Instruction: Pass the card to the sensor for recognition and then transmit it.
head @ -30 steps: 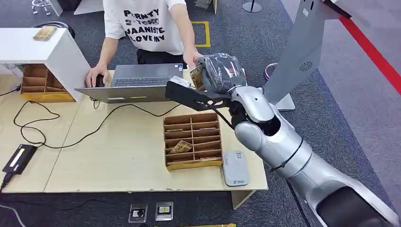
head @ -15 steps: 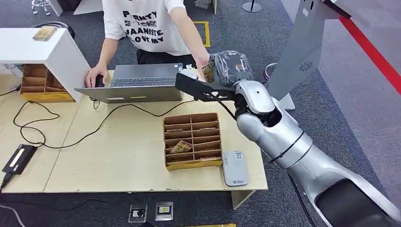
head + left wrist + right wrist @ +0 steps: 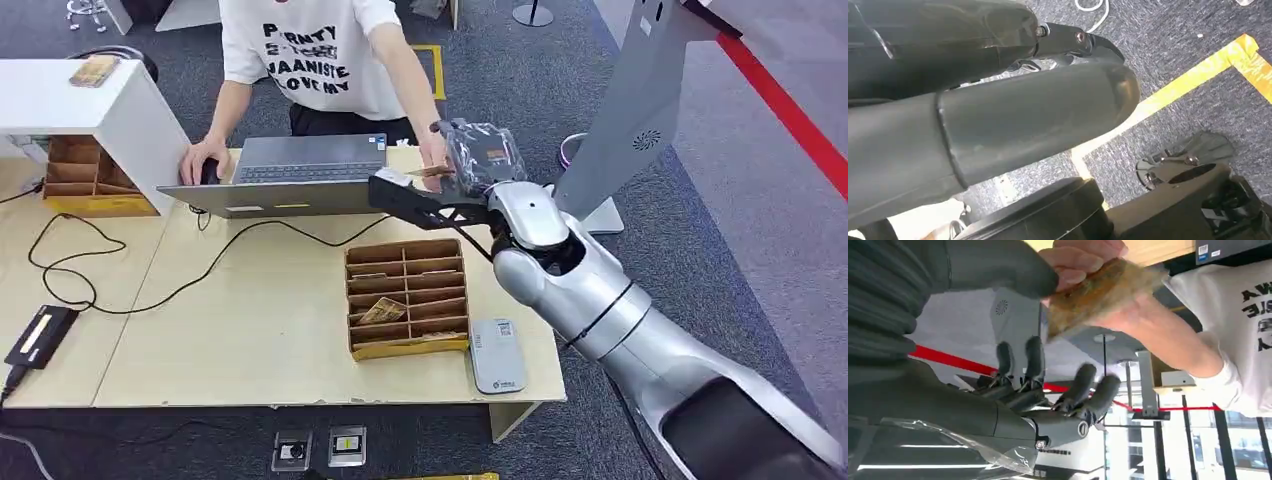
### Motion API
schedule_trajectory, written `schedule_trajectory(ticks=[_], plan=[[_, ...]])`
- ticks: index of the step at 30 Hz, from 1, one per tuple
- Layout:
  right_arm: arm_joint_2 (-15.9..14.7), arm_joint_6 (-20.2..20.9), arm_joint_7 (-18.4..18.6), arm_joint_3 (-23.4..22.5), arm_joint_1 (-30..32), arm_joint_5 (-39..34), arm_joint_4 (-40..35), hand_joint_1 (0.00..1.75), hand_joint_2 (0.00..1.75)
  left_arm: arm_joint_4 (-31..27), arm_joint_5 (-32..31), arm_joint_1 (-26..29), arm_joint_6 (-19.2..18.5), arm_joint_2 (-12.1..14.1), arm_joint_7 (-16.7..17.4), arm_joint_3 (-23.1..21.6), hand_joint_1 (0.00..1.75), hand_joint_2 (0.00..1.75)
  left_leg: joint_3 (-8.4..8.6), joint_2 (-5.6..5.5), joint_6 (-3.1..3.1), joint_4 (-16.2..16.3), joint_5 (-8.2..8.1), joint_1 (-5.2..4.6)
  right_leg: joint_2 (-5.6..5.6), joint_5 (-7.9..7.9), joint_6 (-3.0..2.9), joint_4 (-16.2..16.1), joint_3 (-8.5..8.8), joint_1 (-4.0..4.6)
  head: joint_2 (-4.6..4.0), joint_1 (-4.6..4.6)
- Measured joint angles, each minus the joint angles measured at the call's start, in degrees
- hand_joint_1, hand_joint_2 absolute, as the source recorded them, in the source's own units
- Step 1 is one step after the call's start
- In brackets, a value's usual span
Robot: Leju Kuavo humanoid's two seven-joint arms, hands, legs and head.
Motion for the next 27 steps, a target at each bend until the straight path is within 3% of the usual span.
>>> schedule_trajectory(ticks=[8,12,18,21,27], plan=[[0.11,0.02,-0.02,1.07,0.16,-0.09,0.72,0.0,1.75,0.0,0.0,0.03,0.0,0.15,0.0,-0.52,0.0,0.0,0.01,0.0,0.0,0.0,0.0,0.0,0.01,0.0,0.0,0.0,-0.01,0.0,0.0,0.0],[-0.04,-2.17,-0.35,1.18,1.71,-1.18,-0.83,0.0,1.75,0.0,0.09,0.13,0.02,0.17,-0.02,-0.5,0.0,0.0,0.02,0.01,0.0,0.0,0.0,0.0,0.02,0.0,0.0,0.0,-0.01,0.0,-0.02,0.0],[-0.79,-4.9,-0.28,1.11,4.38,-1.51,-6.47,0.0,1.75,0.0,0.39,0.25,0.18,0.33,-0.2,-0.5,0.0,0.0,0.05,0.02,0.0,0.0,0.0,0.0,0.03,0.0,0.0,-0.01,-0.01,0.01,0.0,0.0],[-1.7,-7.82,-0.33,0.46,7.43,-0.85,-11.71,0.0,1.75,0.0,0.81,0.58,0.52,0.35,-0.28,-0.5,0.0,0.0,0.05,0.03,0.0,0.0,-0.01,0.0,0.06,0.0,0.0,-0.01,-0.02,0.0,0.0,0.0],[-4.15,-9.62,0.24,-0.31,12.41,2.08,-21.82,0.0,1.75,0.0,2.8,1.64,1.71,0.44,-1.05,-0.46,0.0,0.0,0.07,0.09,0.01,0.0,-0.01,0.0,0.12,0.0,0.0,-0.02,-0.02,0.0,0.0,0.0]])
